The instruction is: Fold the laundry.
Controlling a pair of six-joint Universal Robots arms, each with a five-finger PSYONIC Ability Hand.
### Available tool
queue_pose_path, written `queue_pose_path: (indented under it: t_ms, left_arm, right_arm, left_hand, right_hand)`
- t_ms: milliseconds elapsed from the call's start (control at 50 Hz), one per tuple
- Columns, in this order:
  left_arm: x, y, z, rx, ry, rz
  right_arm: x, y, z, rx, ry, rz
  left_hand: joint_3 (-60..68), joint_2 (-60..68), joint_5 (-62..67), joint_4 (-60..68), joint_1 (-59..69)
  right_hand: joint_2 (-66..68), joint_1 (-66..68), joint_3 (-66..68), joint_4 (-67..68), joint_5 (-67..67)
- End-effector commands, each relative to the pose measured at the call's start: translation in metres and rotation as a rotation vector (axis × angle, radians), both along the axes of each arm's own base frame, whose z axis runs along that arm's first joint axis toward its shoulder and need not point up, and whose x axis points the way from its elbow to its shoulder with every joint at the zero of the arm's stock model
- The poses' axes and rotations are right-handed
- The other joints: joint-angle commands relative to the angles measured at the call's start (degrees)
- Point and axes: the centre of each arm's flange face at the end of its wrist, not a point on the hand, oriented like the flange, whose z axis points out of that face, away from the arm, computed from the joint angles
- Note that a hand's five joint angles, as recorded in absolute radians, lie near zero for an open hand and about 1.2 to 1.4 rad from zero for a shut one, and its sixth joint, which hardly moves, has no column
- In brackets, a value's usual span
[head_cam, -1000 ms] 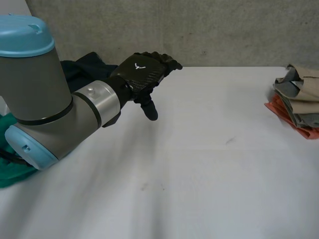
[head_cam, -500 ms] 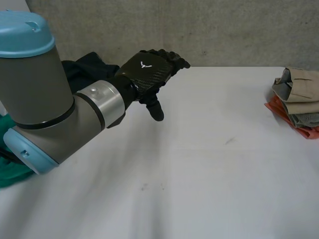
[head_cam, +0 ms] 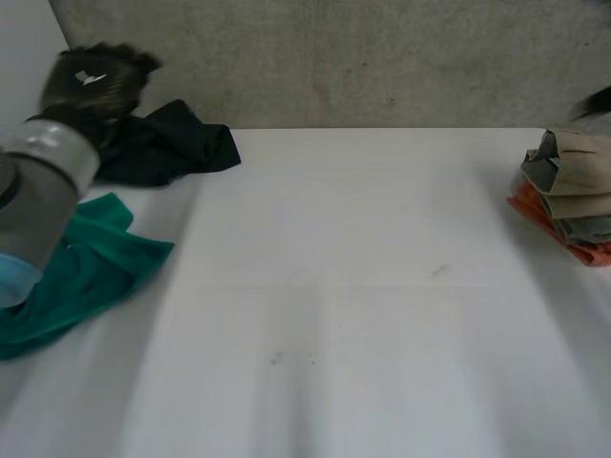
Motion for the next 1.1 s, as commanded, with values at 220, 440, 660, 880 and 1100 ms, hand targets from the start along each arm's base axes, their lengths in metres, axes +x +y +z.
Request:
queue_pose_path:
  t_ms: [220,440,660,880,1100]
  left_arm:
    - [0.137,-0.066,-0.158,0.313,-0.524,0.168]
    - [0.143,-0.095,-0.18,0.26,-0.521,0.198]
    - [0.05,-0.065,-0.094,0.057,-0.275,0.075]
    - [-0.048,0.004,-0.04,-0.004,-0.031,-0.211]
    - [0.081,-0.049,-0.121,0.28,-0.5,0.177]
  right_arm:
    - [0.084,0.083,-0.134,0.297,0.33,0.235]
    - [0.071,0.088,-0.145,0.386,0.334,0.213]
    - [0.046,0.073,-0.134,0.37,0.309,0.117]
    - [0.038,0.07,-0.129,0.363,0.299,0.088]
    - [0.035,0.066,-0.128,0.356,0.297,0.092]
  left_hand:
    - [0.91,0.97,-1.57,-0.57,0.73]
    - [69.68,69.74,67.2,68.2,69.51]
    - [69.86,69.92,67.37,68.37,69.68]
    - [62.38,62.44,59.9,60.9,62.21]
    - [2.25,2.31,-0.23,0.77,2.07]
  right_hand:
    - [-2.61,-1.44,-2.41,-3.81,-3.5]
    - [-2.61,-1.44,-2.41,-3.81,-3.5]
    - [-2.61,-1.44,-2.41,-3.81,-3.5]
    - [-2.61,-1.44,-2.41,-3.81,-3.5]
    - [-2.61,-1.44,-2.41,-3.81,-3.5]
